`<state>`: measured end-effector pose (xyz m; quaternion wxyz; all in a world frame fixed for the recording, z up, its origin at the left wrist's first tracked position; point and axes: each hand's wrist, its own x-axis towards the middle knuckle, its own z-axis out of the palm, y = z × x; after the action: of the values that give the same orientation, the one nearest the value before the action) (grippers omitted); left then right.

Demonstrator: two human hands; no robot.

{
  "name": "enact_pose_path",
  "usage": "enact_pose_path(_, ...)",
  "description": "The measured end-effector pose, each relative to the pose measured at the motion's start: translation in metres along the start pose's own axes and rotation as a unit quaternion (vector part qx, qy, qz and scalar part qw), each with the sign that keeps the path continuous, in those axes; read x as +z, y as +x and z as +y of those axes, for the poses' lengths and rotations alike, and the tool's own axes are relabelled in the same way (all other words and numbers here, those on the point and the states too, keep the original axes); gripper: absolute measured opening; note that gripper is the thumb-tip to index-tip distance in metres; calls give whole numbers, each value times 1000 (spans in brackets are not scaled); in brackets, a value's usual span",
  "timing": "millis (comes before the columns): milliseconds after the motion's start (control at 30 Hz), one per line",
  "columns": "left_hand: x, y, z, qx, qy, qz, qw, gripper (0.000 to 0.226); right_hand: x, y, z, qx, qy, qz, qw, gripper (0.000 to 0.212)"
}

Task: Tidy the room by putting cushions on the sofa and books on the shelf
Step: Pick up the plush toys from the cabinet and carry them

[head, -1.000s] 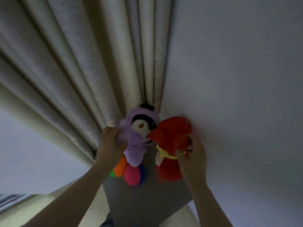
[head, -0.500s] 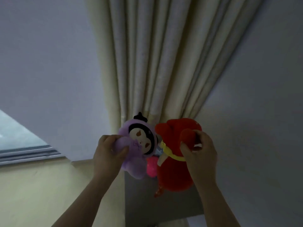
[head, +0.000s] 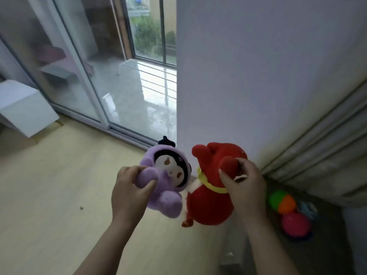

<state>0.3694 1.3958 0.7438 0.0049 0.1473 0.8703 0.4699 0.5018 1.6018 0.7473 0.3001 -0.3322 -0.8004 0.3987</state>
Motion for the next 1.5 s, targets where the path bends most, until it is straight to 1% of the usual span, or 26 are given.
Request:
enact_pose_path(33, -18, 1, -9, -8, -2, 13, 1000, 24, 14, -3, -12, -11, 3, -5, 1000, 33)
enact_pose_path(67, -60, -1, -29, -25, 6, 50, 998, 24, 48, -11, -39, -35, 14, -26, 999, 33)
enact_pose_path(133, -99, -1, -47, -45, 13, 86, 995, 25, 80, -20, -71, -57, 23, -49, 997, 35)
enact_pose_path(167, -139, -5, -66, -56, 13, 127, 990, 26, 114, -29, -99, -85, 32, -83, 992, 36)
enact_pose_path(267, -176, -9, -83, -73, 22, 170, 982, 29, 146, -40, -130, -112, 43, -120, 986, 38)
enact_pose_path(300, -204, -17, -101, -93, 17, 206, 974, 29, 175, -49, -149, -134, 49, -148, 979, 38)
enact_pose_path(433, -242, -23, -130, -140, 7, 273, 952, 28, 222, -59, -185, -163, 61, -199, 964, 34)
enact_pose_path(467, -256, -24, -143, -156, 0, 295, 943, 27, 242, -63, -198, -171, 67, -224, 957, 32)
enact_pose_path(533, -272, -23, -157, -170, 3, 314, 934, 27, 271, -66, -213, -182, 70, -242, 950, 29)
enact_pose_path(567, -273, -21, -156, -172, 7, 310, 935, 27, 272, -67, -215, -188, 68, -240, 950, 29)
enact_pose_path(633, -296, -14, -180, -190, 9, 344, 919, 27, 314, -73, -239, -212, 73, -271, 936, 29)
enact_pose_path(767, -334, 14, -212, -220, 39, 375, 900, 26, 380, -73, -276, -235, 98, -307, 917, 30)
enact_pose_path(867, -363, 38, -230, -242, 62, 387, 888, 26, 428, -68, -300, -226, 110, -329, 911, 29)
enact_pose_path(900, -371, 43, -234, -247, 68, 388, 885, 26, 438, -68, -308, -228, 118, -336, 906, 30)
enact_pose_path(967, -394, 61, -254, -262, 74, 413, 869, 26, 482, -67, -331, -237, 125, -358, 895, 32)
enact_pose_path(1100, -422, 77, -277, -280, 64, 439, 851, 26, 531, -73, -363, -263, 125, -378, 879, 39)
enact_pose_path(1133, -438, 79, -291, -288, 60, 449, 844, 26, 553, -81, -376, -268, 123, -389, 873, 39)
enact_pose_path(1267, -479, 86, -325, -304, 55, 472, 826, 23, 605, -102, -411, -281, 119, -420, 855, 37)
enact_pose_path(1333, -501, 91, -342, -308, 55, 476, 822, 21, 628, -114, -428, -287, 119, -424, 851, 35)
enact_pose_path(1500, -590, 101, -400, -311, 52, 485, 816, 22, 707, -172, -489, -280, 131, -448, 839, 33)
